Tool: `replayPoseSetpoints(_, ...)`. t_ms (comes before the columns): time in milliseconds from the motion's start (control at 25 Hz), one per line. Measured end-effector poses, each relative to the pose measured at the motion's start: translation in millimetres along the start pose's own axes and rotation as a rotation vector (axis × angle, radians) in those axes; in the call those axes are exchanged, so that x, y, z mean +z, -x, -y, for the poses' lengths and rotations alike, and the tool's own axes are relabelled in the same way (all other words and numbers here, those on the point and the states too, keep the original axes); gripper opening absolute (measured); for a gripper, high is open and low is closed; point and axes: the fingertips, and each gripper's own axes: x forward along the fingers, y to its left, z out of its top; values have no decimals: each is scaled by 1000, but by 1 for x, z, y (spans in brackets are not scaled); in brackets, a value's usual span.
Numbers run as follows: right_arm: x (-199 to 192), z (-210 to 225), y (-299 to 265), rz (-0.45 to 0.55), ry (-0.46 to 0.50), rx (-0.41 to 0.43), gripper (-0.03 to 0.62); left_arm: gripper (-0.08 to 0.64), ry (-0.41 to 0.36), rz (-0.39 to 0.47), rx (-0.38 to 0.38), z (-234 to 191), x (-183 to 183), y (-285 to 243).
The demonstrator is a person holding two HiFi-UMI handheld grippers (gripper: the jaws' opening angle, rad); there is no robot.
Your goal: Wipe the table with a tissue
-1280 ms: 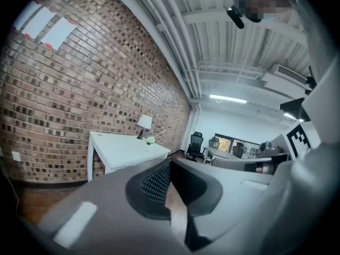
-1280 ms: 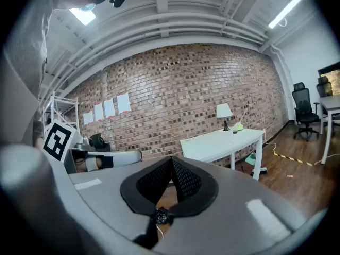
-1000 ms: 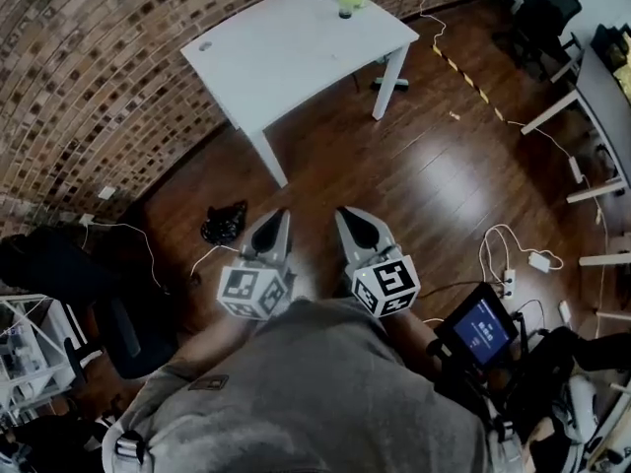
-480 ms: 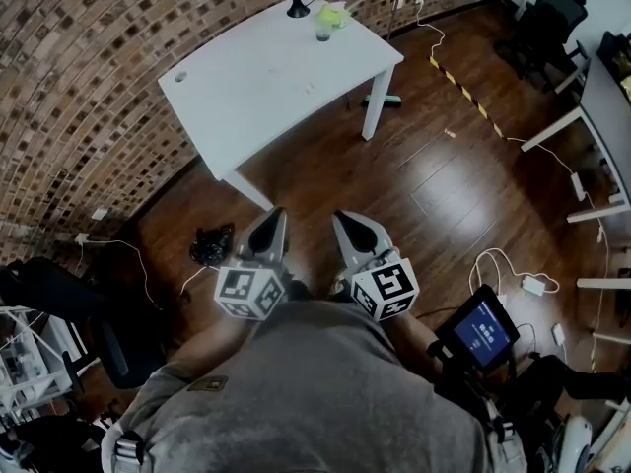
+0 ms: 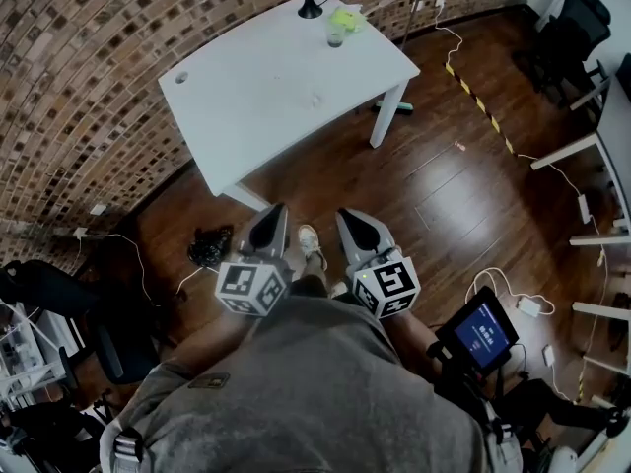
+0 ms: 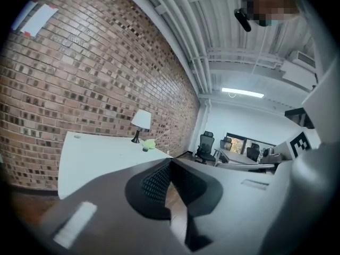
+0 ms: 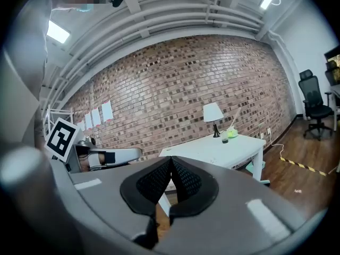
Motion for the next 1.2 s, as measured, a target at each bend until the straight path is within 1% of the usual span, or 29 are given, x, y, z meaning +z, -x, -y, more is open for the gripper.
replayPoseSetpoints(160, 17, 25, -36, -3, 29, -10, 11, 2, 19, 8, 0, -22, 11, -44)
replayPoseSetpoints(360, 43, 57, -87, -15, 57, -39, 11, 2, 24, 21, -25, -50, 32, -98)
replayPoseSetpoints(520, 60, 72, -130, -6, 57, -49, 11, 2, 40, 13, -26, -73, 48, -128)
replayPoseSetpoints(640, 64, 80, -155, -23, 57, -44, 11, 2, 59, -1, -13, -93, 51, -145)
replayPoseSetpoints(760, 64, 90, -171, -52, 58, -31, 11, 2, 81, -15, 10, -105, 49, -157)
replayPoseSetpoints(920, 71, 119, -197, -62, 47, -5, 11, 2, 92, -19, 58, -117, 46, -183)
replayPoseSetpoints(1040, 77, 142, -216, -77, 47, 42, 11, 2, 85, -14, 118, -125, 45, -203)
replayPoseSetpoints(1200, 82, 168, -247, -125, 56, 126, 11, 2, 83, -13, 217, -135, 50, -226)
